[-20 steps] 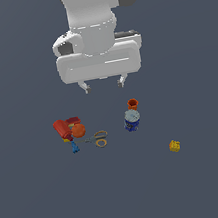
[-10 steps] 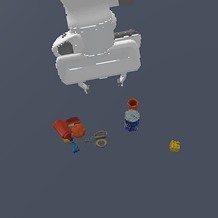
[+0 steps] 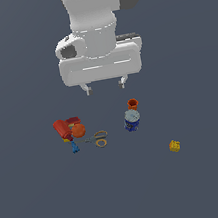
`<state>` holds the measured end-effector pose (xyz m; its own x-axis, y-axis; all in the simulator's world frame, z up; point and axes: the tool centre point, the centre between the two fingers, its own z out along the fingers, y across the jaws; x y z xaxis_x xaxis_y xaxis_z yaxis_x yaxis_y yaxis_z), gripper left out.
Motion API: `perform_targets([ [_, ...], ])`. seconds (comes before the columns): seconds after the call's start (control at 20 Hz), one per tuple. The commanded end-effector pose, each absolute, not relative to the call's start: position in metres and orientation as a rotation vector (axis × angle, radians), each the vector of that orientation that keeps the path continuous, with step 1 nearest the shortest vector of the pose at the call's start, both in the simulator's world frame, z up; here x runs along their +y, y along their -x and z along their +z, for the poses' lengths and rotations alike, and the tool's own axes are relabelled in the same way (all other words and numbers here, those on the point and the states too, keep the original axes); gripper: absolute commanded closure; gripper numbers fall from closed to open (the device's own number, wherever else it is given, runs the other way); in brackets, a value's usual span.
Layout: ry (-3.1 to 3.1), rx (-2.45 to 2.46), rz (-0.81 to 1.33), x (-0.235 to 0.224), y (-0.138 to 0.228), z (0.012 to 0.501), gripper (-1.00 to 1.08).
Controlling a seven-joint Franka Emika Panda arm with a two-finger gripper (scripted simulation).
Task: Pick up a designated object from a clutter of objects.
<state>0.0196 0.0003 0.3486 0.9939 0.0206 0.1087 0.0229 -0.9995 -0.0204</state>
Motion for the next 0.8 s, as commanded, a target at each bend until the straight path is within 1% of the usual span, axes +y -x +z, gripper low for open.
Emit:
perform_targets([
  [0.0,3.117,-0.041,-0.164,0.005,-0.018,0.34,-0.92],
  [0.4,3.127,-0.086,-0.134,0.032,-0.005,0.288,-0.92],
  [0.75,3.135,-0.16,-0.093,0.07,0.026,0.217,-0.92],
])
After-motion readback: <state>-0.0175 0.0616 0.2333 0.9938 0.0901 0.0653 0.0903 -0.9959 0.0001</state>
